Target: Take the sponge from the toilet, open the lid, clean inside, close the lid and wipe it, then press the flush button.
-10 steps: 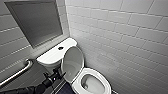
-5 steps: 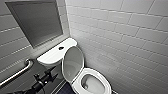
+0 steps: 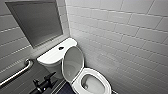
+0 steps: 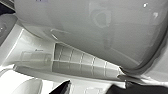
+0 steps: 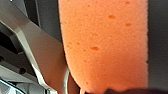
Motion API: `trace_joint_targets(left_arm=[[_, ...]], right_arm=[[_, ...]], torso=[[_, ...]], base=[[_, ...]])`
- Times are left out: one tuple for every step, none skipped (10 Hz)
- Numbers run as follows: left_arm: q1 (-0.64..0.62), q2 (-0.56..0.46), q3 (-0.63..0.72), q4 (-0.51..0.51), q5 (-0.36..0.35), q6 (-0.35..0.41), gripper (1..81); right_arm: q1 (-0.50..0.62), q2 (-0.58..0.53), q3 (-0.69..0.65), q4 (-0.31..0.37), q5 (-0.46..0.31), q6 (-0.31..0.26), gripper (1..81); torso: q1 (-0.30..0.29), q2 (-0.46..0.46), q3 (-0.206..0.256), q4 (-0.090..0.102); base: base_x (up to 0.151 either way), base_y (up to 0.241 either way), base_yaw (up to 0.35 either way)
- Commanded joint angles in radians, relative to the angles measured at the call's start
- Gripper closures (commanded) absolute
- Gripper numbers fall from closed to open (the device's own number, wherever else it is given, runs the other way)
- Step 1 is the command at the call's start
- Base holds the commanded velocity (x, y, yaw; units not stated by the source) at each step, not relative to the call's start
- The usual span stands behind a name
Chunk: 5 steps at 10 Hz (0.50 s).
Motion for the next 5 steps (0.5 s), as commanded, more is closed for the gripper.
trace_joint_targets(left_arm=[[-0.002,-0.045,0.021,0.240,0.083,0.004,1.0],[0.030,-0.046,-0.001,0.393,0.176,0.006,1.0],[0.073,-0.040,-0.025,0.563,0.298,0.001,1.0],[0.124,-0.032,-0.028,0.702,0.405,0.003,1.0],[0.174,-0.019,-0.030,0.848,0.492,0.003,1.0]], right_arm=[[0.021,-0.016,0.040,-0.009,-0.083,-0.003,81.1],[0.030,-0.037,0.043,-0.009,-0.082,-0.003,81.1],[0.037,-0.063,0.057,-0.011,-0.073,-0.004,81.1],[0.042,-0.092,0.075,-0.012,-0.068,-0.007,81.1],[0.050,-0.118,0.110,-0.012,-0.068,-0.007,81.1]], torso=[[0.000,0.000,0.000,0.000],[0.000,0.000,0.000,0.000],[0.000,0.000,0.000,0.000],[0.000,0.000,0.000,0.000],[0.000,0.000,0.000,0.000]], base=[[0.000,0.000,0.000],[0.000,0.000,0.000],[0.000,0.000,0.000],[0.000,0.000,0.000],[0.000,0.000,0.000]])
